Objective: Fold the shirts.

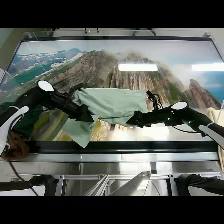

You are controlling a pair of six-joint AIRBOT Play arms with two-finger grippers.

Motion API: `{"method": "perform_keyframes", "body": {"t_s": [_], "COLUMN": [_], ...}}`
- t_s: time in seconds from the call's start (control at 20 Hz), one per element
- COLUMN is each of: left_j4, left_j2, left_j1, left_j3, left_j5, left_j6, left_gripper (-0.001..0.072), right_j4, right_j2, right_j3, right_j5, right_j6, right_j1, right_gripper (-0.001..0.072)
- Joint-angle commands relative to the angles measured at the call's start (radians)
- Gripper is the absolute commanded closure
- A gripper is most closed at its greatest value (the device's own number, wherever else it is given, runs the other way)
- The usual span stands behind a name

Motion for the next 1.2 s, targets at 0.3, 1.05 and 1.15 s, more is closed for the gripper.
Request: {"method": "perform_keyframes", "body": {"t_s": [0.3, 1.05, 1.15], "left_j4": [-0.539, -0.806, -0.759], "left_j2": [0.47, 0.467, 0.346], "left_j1": [0.377, 0.863, 0.725], "left_j3": [0.151, 0.332, 0.274], "left_j5": [-0.172, -0.212, -0.132], "left_j6": [0.116, 0.164, 0.204], "left_gripper": [0.068, 0.0679, 0.0679], "right_j4": [0.076, -0.023, 0.016], "right_j2": [0.465, 0.501, 0.341], "right_j3": [0.273, 0.584, 0.584], "right_j5": [0.225, 0.174, 0.116], "right_j6": [-0.014, -0.033, -0.078], "right_j1": [-0.3, -0.644, -0.554], "right_gripper": [0.0689, 0.069, 0.069]}}
